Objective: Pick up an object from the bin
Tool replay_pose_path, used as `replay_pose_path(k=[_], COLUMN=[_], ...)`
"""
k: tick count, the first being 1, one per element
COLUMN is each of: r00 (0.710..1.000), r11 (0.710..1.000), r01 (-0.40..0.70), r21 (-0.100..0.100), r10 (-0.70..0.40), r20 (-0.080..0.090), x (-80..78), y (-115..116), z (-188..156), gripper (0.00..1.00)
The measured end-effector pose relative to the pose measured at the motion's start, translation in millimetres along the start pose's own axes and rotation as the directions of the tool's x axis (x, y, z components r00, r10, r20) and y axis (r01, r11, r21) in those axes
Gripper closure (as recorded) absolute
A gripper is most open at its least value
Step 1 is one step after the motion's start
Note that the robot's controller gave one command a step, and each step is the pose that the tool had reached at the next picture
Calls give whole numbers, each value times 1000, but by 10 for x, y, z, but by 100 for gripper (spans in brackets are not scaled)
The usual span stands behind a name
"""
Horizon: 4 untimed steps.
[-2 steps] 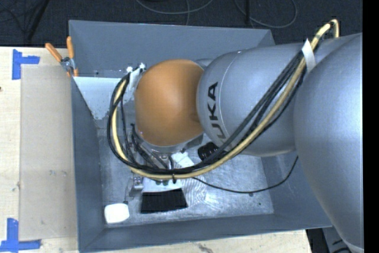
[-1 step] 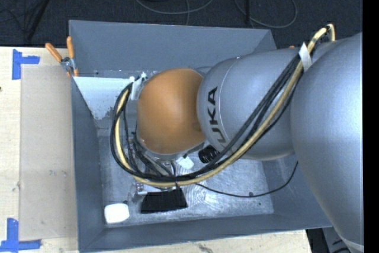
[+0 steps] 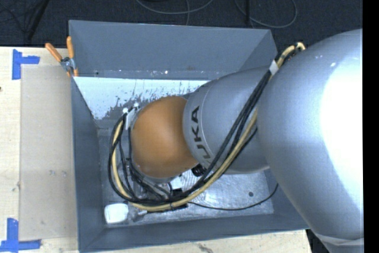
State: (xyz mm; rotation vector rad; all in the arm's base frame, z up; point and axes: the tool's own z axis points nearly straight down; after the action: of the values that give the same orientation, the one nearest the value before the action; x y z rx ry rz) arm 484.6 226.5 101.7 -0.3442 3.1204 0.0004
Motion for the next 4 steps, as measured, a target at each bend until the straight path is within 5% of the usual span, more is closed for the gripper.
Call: replay_pose_path(k=[1, 2, 3, 4], r00=[863, 864, 862, 869], r11=[863, 864, 863, 869], r01=[505, 504, 506, 495], r21=[-3, -3, -5, 0], r10=[-505, -504, -506, -495], r20=[-3, -3, -8, 3], x=[23, 23, 32, -24], y=[-121, -124, -119, -122], z=[188, 189, -360, -685], gripper=[100, 100, 100, 100])
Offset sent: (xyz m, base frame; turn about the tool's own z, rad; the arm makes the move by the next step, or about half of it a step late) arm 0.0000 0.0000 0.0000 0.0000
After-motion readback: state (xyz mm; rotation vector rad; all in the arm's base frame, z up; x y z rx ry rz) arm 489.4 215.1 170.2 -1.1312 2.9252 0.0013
